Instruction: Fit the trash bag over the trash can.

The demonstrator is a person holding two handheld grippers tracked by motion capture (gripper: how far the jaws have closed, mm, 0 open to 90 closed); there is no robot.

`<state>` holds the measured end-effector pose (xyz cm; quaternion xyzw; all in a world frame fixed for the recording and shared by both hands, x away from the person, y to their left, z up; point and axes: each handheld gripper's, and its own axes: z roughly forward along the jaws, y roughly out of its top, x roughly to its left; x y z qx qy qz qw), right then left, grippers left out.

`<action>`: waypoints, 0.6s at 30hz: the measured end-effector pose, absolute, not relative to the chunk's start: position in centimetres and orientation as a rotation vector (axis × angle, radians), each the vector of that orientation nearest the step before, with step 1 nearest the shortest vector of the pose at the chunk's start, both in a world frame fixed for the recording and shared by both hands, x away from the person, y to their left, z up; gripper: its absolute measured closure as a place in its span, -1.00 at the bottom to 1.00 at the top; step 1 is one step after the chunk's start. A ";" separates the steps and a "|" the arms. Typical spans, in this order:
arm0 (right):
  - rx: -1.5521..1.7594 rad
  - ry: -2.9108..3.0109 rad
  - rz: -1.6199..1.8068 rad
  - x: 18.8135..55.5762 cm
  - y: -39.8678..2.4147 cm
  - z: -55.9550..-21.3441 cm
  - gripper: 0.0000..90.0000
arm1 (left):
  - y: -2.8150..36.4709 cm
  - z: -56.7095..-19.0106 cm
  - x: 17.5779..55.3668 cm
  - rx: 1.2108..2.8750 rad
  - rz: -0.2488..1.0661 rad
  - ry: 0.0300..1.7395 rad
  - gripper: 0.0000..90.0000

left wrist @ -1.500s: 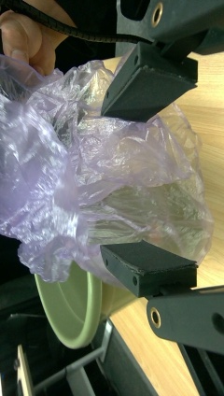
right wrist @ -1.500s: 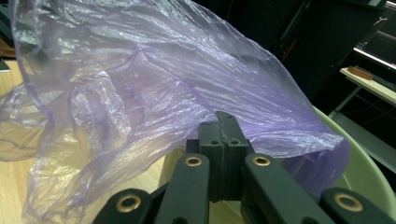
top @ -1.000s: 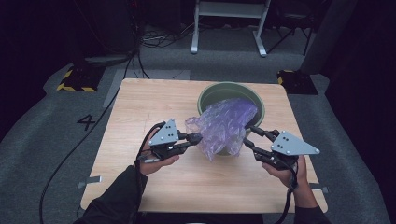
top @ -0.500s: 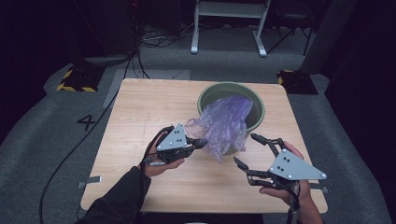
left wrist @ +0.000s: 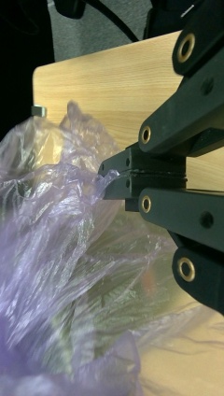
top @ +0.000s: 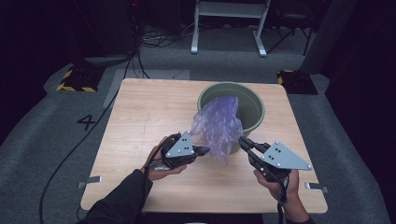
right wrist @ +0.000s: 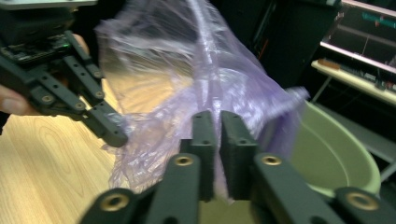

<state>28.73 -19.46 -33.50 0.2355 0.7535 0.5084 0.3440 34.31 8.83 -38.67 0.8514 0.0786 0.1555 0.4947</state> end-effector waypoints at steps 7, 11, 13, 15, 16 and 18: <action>0.719 1.926 1.337 29.4 -21.6 -34.4 1.00 | 8.5 -39.6 34.1 2.102 0.387 0.175 0.98; 0.782 1.884 1.340 29.7 -23.1 -34.8 1.00 | 8.5 -39.9 33.9 2.110 0.396 0.171 0.98; 0.813 1.880 1.356 29.8 -23.7 -34.9 0.97 | 8.6 -39.8 34.0 2.104 0.389 0.175 0.98; 0.812 1.882 1.370 29.7 -24.0 -35.1 0.66 | 8.6 -39.8 34.0 2.102 0.391 0.177 0.98; 0.812 1.873 1.370 29.6 -24.1 -35.1 0.50 | 8.6 -39.8 34.0 2.099 0.386 0.180 0.98; 0.765 1.894 1.389 29.2 -24.2 -35.1 0.20 | 8.5 -39.7 34.0 2.102 0.382 0.170 0.98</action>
